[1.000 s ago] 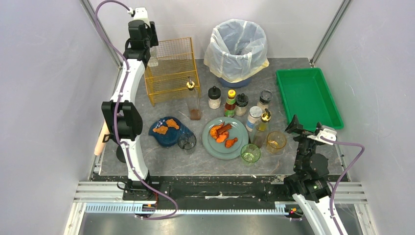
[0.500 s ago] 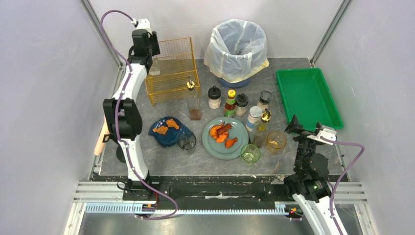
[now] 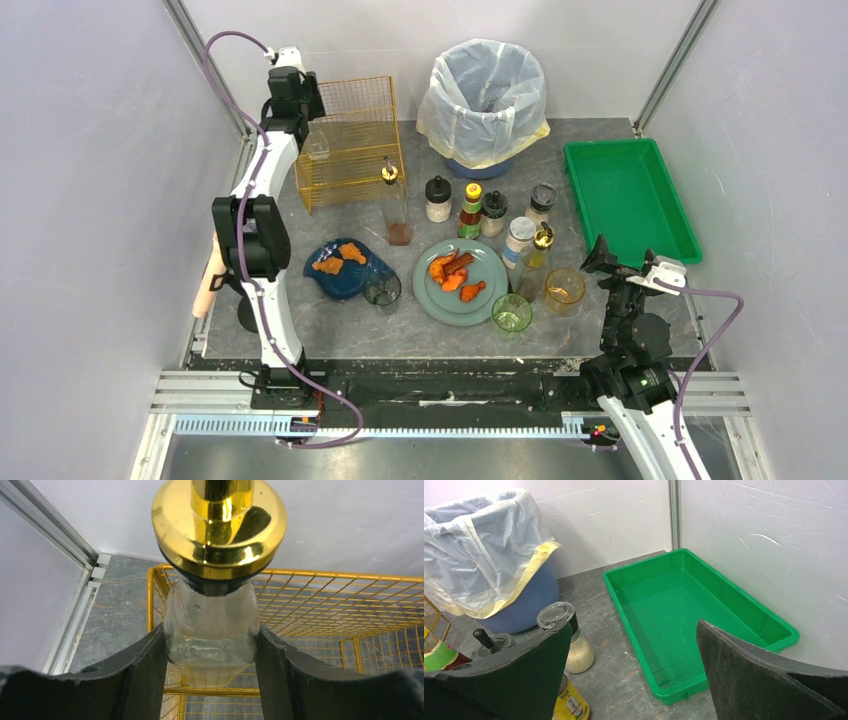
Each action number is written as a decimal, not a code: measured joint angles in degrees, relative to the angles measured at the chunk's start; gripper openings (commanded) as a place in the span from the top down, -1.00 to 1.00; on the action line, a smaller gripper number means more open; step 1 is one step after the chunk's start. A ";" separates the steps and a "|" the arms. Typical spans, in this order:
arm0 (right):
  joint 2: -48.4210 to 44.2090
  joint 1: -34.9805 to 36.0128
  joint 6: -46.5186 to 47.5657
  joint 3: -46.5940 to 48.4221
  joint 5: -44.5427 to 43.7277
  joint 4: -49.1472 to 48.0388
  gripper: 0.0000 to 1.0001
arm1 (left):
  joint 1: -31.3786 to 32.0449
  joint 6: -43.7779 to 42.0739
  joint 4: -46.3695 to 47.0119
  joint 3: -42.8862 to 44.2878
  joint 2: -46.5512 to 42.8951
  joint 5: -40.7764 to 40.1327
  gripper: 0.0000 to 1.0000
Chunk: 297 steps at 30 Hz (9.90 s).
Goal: Clear the kitchen counter
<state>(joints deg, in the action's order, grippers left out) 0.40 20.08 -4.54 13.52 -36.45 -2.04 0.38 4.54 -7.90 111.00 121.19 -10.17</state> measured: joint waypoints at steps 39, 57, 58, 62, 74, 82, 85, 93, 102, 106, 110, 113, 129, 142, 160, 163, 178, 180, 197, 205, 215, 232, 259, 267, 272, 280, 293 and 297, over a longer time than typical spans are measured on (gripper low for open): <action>0.00 0.00 -1.62 0.02 0.70 2.08 -0.96 | -0.04 5.79 0.31 -11.82 -23.82 14.45 -0.93; 0.00 0.02 -2.75 0.13 1.79 2.58 -0.96 | 10.23 12.96 -4.57 -45.53 -58.49 19.82 -0.97; 0.00 0.02 -2.78 0.13 1.79 2.60 -0.96 | 12.09 13.11 -5.11 -46.73 -60.04 18.88 -0.97; 0.00 0.02 -2.75 0.13 1.79 2.60 -0.96 | 20.72 13.70 -6.73 -51.10 -65.18 12.85 -0.97; 0.00 0.02 -2.73 0.13 1.77 2.58 -0.96 | 41.99 17.38 -8.09 -56.87 -62.40 -12.66 -0.97; 0.00 0.04 -2.73 0.13 1.73 2.58 -0.96 | 46.84 20.50 -3.80 -57.11 -51.89 -25.29 -0.97; 0.00 0.04 -2.73 0.13 1.73 2.58 -0.96 | 46.86 20.74 -1.90 -57.18 -48.94 -28.92 -0.97; 0.00 0.04 -2.73 0.13 1.73 2.60 -0.96 | 46.49 20.57 4.68 -57.11 -42.16 -33.57 -0.96; 0.00 0.04 -2.73 0.13 1.70 2.58 -0.96 | 43.36 20.22 9.49 -56.61 -37.22 -33.77 -0.90; 0.00 0.04 -2.71 0.13 1.70 2.58 -0.96 | 41.64 19.91 11.50 -56.54 -36.35 -32.61 -0.85; 0.00 0.04 -2.71 0.13 1.70 2.58 -0.96 | 40.54 19.08 12.94 -56.54 -36.04 -31.32 -0.65; 0.00 0.04 -2.69 0.13 1.70 2.56 -0.96 | 40.48 18.23 13.62 -56.54 -35.91 -30.82 -0.45; 0.00 0.04 -2.69 0.13 1.70 2.56 -0.96 | 40.48 14.88 5.25 -51.67 -36.54 -26.38 0.66; 0.00 0.04 -2.51 0.13 1.68 2.54 -0.96 | 36.33 11.19 -9.20 -29.40 -38.42 -20.48 0.95; 0.00 0.04 -1.03 0.11 0.96 1.62 -0.96 | 19.52 3.96 -11.85 -2.54 -26.93 -16.28 0.95; 0.00 0.04 -0.74 0.11 0.83 1.33 -0.96 | 17.94 3.89 -11.37 0.09 -23.45 -16.15 0.95; 0.00 0.04 0.35 -0.11 0.81 -0.13 -0.96 | 13.66 0.66 -6.51 12.44 -9.79 -15.17 0.95; 0.00 0.04 0.52 -0.37 0.79 -0.39 -0.96 | 13.35 0.50 -6.08 12.90 -8.57 -15.17 0.95; 0.00 -0.07 0.74 -0.96 0.76 -0.52 -0.96 | 11.58 -0.15 -2.60 9.53 -0.20 -15.10 0.90; 0.00 -0.07 0.74 -0.96 0.81 -0.52 -0.96 | 11.30 -0.11 -2.16 7.56 1.09 -15.06 0.68; 0.00 -0.07 0.72 -0.96 0.87 -0.50 -0.96 | 10.56 1.73 -2.64 6.67 2.64 -14.29 0.38; 0.00 -0.07 0.72 -0.96 1.29 -0.48 -0.96 | 9.97 5.14 -4.15 6.45 5.31 -12.07 -0.51; 0.00 -0.07 -1.07 -0.72 1.97 1.38 -0.96 | 19.23 13.03 -8.15 -22.32 -28.52 -2.47 -0.74; 0.00 -0.04 -1.49 -0.28 1.99 1.81 -0.96 | 26.69 14.10 -5.05 -38.77 -43.54 2.60 -0.74; 0.00 -0.04 -1.68 -0.28 2.03 2.10 -0.96 | 30.64 14.27 -1.81 -47.01 -48.98 8.17 -0.74; 0.00 -0.04 -1.75 -0.28 2.19 2.14 -0.96 | 40.13 12.22 7.37 -56.15 -50.51 18.18 -0.75; 0.00 -0.04 -1.97 -0.22 2.80 2.21 -0.96 | 53.59 2.78 27.89 -64.19 -45.70 24.30 -0.79; 0.00 0.07 -2.36 0.07 2.80 2.56 -0.96 | 54.18 -0.15 34.99 -64.41 -41.22 27.30 -0.79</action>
<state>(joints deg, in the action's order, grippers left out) 0.40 20.14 -6.90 13.58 -33.65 0.51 54.57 4.38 27.09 46.59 79.96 17.12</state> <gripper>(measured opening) 0.979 0.893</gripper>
